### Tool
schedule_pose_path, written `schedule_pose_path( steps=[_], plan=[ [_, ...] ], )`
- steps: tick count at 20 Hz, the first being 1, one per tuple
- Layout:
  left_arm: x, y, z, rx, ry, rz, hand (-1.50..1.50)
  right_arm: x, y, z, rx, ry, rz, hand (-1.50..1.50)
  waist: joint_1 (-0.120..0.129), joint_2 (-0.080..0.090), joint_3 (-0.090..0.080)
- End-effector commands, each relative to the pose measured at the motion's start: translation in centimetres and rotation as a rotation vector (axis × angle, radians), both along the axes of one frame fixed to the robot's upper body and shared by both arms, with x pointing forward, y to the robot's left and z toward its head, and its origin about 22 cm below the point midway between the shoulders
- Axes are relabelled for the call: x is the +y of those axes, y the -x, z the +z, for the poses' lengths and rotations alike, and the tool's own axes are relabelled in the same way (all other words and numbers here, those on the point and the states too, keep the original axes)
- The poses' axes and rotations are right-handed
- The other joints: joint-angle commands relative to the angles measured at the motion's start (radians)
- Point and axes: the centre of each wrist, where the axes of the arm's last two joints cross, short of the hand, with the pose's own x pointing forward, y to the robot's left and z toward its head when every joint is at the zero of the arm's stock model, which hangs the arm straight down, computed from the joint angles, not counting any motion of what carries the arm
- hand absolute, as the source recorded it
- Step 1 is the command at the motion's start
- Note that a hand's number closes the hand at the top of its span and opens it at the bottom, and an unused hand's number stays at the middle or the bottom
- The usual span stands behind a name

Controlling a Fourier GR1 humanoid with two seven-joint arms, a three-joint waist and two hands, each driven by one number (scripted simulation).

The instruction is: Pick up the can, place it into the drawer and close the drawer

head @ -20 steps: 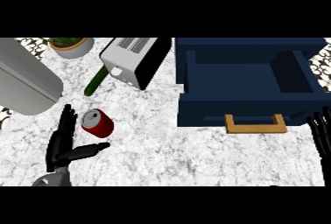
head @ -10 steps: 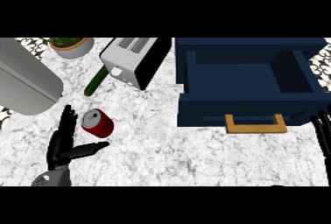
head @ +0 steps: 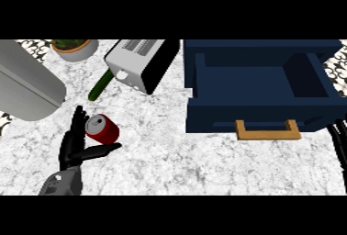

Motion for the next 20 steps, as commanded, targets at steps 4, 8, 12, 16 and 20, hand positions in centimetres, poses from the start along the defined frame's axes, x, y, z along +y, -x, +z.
schedule_pose_path(
  steps=[4, 8, 12, 16, 20],
  plan=[
    [-0.9, -2.7, 1.3, 0.0, 0.004, -0.014, -1.5, 0.1, 1.1, 1.2, -0.006, -0.016, -0.012, -1.5, -0.002, 0.0, 0.0],
    [-0.1, -2.7, 0.1, -0.015, 0.009, -0.031, -1.5, -1.2, 0.4, 1.0, -0.007, -0.027, -0.008, -1.5, -0.002, 0.001, 0.0],
    [-2.2, -3.7, 0.5, -0.019, 0.01, -0.071, -1.5, 0.4, -0.1, -0.4, -0.007, -0.029, 0.008, -1.5, 0.0, 0.0, 0.0],
    [-3.4, -4.9, 0.8, -0.031, 0.021, -0.075, 1.5, -0.3, 0.7, 0.1, -0.005, -0.008, 0.005, -1.5, -0.002, 0.0, 0.0],
    [-2.0, -5.8, 1.2, -0.061, 0.078, -0.088, 1.5, 0.0, 1.5, 0.7, -0.017, -0.029, 0.01, -1.5, -0.007, 0.002, 0.0]
  ],
)
